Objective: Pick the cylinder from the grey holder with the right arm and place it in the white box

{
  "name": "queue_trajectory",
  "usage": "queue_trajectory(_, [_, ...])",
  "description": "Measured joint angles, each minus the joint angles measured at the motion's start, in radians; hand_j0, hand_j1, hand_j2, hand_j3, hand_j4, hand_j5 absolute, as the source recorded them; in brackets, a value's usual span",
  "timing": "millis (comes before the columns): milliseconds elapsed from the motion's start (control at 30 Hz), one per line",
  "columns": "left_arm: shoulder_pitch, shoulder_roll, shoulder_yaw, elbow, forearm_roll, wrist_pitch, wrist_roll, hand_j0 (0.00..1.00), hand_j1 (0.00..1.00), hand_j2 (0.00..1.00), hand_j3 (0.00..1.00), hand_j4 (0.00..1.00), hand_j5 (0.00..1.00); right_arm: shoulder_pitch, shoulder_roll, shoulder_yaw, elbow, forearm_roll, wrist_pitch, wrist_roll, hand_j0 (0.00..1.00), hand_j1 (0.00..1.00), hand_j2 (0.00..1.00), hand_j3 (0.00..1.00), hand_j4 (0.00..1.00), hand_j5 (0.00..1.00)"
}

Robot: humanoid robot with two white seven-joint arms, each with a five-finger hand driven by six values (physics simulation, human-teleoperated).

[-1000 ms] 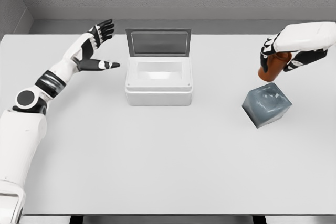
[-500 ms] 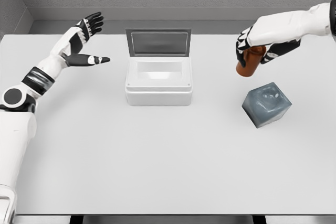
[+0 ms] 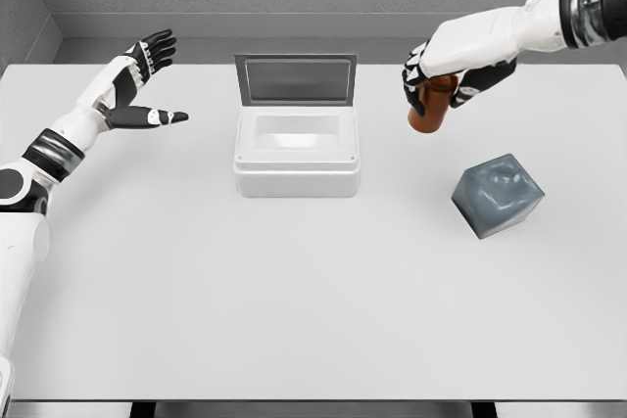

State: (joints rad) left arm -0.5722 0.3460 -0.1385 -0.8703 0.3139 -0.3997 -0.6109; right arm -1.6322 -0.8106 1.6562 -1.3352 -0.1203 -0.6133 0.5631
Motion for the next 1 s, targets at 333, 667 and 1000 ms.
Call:
queue_trajectory(333, [0.002,0.001,-0.001,-0.001,0.000,0.000,0.000,1.00,1.00,1.00,1.00,1.00,1.00,-0.003,0.104,0.003,0.058,0.002,0.000,0.010,0.43,0.43,0.43,0.43,0.43,0.43])
queue_trajectory(667, [0.002,0.000,-0.002,-0.001,0.000,0.000,0.000,1.00,1.00,1.00,1.00,1.00,1.00,-0.017,0.200,0.011,0.126,0.009,0.000,0.019,0.42,0.42,0.42,0.42,0.42,0.42])
queue_trajectory(1000, [0.002,0.000,-0.002,-0.001,0.000,0.000,0.000,1.00,1.00,1.00,1.00,1.00,1.00,-0.018,0.263,0.015,0.164,0.010,0.000,0.028,0.41,0.41,0.41,0.41,0.41,0.41])
